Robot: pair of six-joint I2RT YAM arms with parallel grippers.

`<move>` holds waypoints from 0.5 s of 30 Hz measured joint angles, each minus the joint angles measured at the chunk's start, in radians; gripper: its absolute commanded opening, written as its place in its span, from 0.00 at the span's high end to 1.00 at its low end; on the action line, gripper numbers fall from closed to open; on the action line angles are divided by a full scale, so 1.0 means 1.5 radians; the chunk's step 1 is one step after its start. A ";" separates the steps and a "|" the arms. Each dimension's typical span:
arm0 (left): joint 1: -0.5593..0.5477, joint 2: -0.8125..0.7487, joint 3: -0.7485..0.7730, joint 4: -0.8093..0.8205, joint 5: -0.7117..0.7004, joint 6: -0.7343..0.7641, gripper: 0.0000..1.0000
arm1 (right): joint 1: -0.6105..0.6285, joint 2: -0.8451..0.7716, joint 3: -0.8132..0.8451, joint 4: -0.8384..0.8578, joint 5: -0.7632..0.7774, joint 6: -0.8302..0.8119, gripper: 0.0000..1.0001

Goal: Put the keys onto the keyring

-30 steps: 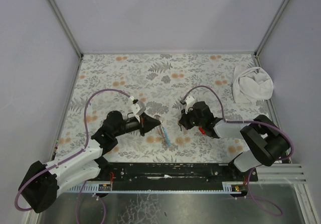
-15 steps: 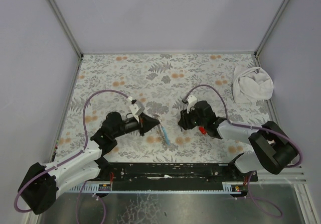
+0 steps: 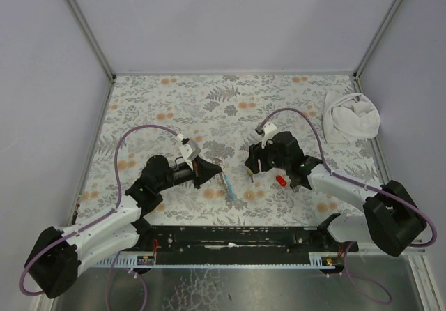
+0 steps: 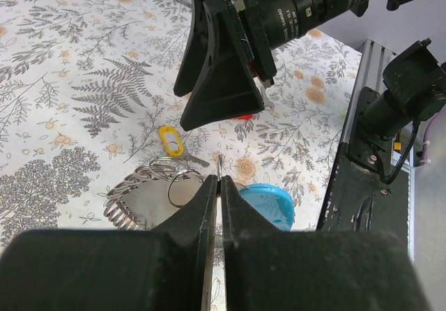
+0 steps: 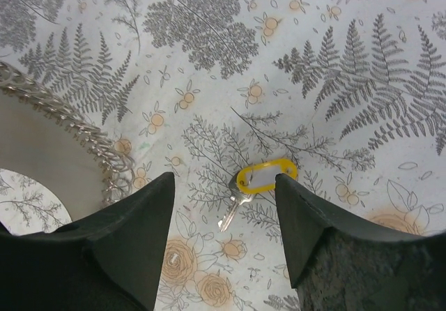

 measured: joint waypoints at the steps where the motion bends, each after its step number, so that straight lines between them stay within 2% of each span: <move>1: 0.000 -0.001 0.000 0.000 0.000 0.000 1.00 | 0.000 0.001 0.007 -0.019 0.005 0.002 0.34; 9: 0.000 -0.001 0.000 0.000 0.000 0.000 1.00 | 0.000 0.102 0.158 -0.192 0.016 0.015 0.38; 15: 0.000 -0.002 0.000 0.000 0.000 0.000 0.99 | 0.000 0.176 0.210 -0.274 0.019 0.024 0.46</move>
